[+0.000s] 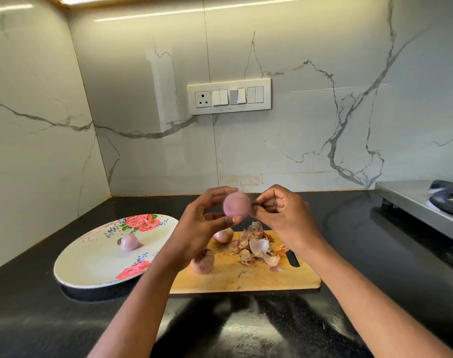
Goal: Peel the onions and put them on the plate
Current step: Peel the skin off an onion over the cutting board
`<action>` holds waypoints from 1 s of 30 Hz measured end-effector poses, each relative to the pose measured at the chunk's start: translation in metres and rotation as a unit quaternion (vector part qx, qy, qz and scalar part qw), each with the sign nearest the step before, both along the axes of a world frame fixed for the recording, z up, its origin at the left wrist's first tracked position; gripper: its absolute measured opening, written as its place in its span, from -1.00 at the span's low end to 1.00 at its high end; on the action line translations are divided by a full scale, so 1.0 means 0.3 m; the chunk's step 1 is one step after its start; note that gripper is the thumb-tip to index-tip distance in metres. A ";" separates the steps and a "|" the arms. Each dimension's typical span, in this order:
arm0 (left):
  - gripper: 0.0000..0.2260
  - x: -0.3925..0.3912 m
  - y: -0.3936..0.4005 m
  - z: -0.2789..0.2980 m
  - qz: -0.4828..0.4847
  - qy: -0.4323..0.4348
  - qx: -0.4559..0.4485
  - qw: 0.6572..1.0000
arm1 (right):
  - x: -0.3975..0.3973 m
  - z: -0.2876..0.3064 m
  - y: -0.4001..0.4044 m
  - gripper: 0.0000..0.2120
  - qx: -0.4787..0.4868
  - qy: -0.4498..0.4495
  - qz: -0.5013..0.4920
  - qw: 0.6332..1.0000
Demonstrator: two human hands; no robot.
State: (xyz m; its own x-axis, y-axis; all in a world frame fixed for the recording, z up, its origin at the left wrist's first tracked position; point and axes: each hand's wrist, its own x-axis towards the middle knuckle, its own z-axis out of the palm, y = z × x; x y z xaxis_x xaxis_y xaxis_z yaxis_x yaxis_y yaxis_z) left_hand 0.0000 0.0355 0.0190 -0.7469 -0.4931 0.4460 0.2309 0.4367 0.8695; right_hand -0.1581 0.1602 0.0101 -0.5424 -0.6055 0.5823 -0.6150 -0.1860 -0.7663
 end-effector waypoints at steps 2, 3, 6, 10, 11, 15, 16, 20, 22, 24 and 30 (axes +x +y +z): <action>-0.51 0.003 -0.001 0.001 -0.011 -0.006 0.015 1.000 | 0.001 0.000 0.000 -0.83 0.019 -0.003 0.008 1.000; -0.52 0.003 0.001 0.001 -0.019 -0.011 0.027 0.999 | 0.000 -0.001 0.001 -0.83 0.025 -0.002 0.008 1.000; -0.56 0.002 0.005 -0.002 -0.046 -0.012 0.080 0.996 | -0.007 -0.008 -0.002 -0.86 0.035 0.016 -0.014 0.999; -0.57 0.011 -0.009 0.009 -0.067 0.035 0.182 0.980 | -0.019 -0.026 -0.001 -0.83 0.093 0.095 -0.052 0.990; -0.56 0.013 -0.011 0.013 -0.063 0.038 0.186 0.980 | -0.020 -0.031 -0.001 -0.83 0.110 0.103 -0.040 0.988; -0.53 0.012 -0.003 0.006 -0.037 0.015 0.140 0.989 | -0.003 -0.038 -0.009 -0.80 0.133 0.116 -0.011 0.984; -0.54 0.010 -0.001 0.002 -0.026 0.004 0.121 0.992 | -0.002 -0.035 -0.012 -0.79 0.118 0.110 -0.015 0.987; -0.57 0.005 0.004 0.001 0.005 -0.028 0.046 0.999 | -0.012 -0.003 -0.008 -0.88 0.023 0.017 -0.005 1.000; -0.56 0.006 0.008 0.000 -0.002 -0.037 0.032 0.999 | -0.007 0.010 -0.001 -0.90 0.005 -0.010 0.022 1.000; -0.56 0.006 0.013 0.000 -0.012 -0.042 0.020 0.999 | 0.007 0.014 0.002 -0.85 0.015 -0.009 0.050 0.999; -0.54 0.012 0.018 0.005 -0.019 -0.050 0.001 0.999 | 0.011 0.011 0.008 -0.86 0.007 0.013 0.056 0.998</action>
State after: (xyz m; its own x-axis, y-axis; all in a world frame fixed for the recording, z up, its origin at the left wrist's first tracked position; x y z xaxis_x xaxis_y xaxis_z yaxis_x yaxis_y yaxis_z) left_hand 0.0037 0.0408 0.0206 -0.8057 -0.4645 0.3675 0.1596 0.4273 0.8899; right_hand -0.1547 0.1627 0.0135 -0.4556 -0.6697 0.5865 -0.6109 -0.2441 -0.7531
